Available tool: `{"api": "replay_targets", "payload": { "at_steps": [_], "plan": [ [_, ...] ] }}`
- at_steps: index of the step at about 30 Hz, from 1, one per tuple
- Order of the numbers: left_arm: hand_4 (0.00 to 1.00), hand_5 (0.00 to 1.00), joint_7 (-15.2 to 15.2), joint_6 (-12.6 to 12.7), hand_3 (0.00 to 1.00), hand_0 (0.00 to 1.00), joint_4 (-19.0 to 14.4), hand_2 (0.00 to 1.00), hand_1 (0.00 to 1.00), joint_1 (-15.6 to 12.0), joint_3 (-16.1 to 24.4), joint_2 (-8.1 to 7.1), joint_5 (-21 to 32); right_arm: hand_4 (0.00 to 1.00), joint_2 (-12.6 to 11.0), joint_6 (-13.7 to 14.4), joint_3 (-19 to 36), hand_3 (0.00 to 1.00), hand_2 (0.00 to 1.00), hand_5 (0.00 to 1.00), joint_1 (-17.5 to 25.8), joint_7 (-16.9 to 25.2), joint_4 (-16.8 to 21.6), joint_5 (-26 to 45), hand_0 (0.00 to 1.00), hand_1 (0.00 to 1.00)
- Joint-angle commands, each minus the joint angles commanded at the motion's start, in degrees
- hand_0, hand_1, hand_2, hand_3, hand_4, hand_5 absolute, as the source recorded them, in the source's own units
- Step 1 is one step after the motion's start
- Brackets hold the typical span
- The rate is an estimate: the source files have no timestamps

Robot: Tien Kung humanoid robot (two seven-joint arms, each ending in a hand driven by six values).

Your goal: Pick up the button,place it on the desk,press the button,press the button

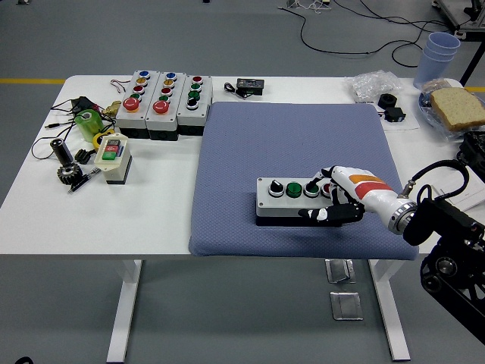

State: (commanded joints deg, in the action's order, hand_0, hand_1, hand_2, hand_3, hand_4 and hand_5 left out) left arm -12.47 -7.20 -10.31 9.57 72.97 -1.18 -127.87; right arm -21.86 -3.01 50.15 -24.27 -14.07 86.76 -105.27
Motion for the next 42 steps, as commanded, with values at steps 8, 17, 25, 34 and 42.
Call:
{"api": "replay_targets", "payload": {
  "at_steps": [8, 17, 25, 34, 42],
  "plan": [
    [0.309, 0.848, 0.0, 0.0, 0.545, 0.652, 0.0, 0.638, 0.645, 0.0, 0.1, 0.0, 0.0, 0.903, 0.0, 0.2, -0.4, 0.645, 0.192, 0.592, -0.1, -0.1, -0.4, -0.3, 0.142, 0.002],
    [0.309, 0.848, 0.1, 0.0, 0.543, 0.652, 0.0, 0.638, 0.645, 0.0, 0.2, 0.05, -0.2, 0.916, -0.8, 6.8, 1.6, 0.675, 0.206, 0.553, 0.0, 2.0, 2.3, -5.2, 0.154, 0.002],
    [0.308, 0.846, 0.2, -0.2, 0.544, 0.652, 0.0, 0.638, 0.645, -0.2, 0.4, 0.09, -0.7, 0.998, -0.9, 14.8, 1.0, 0.88, 0.835, 0.308, 0.1, 4.6, 4.3, -12.0, 0.903, 0.742],
    [0.307, 0.844, 0.1, -0.2, 0.544, 0.652, 0.0, 0.638, 0.645, -0.5, 0.4, 0.18, -0.9, 0.998, 0.5, 7.9, -2.8, 0.958, 0.962, 0.25, -0.6, 2.6, 2.7, -11.3, 0.957, 0.864],
    [0.311, 0.855, 0.1, -0.2, 0.544, 0.653, 0.0, 0.638, 0.645, -0.9, 0.3, 0.22, -1.1, 0.998, 1.1, 8.4, -2.6, 0.96, 0.97, 0.22, -0.9, 2.2, 2.4, -11.0, 0.963, 0.877]
  ]
}}
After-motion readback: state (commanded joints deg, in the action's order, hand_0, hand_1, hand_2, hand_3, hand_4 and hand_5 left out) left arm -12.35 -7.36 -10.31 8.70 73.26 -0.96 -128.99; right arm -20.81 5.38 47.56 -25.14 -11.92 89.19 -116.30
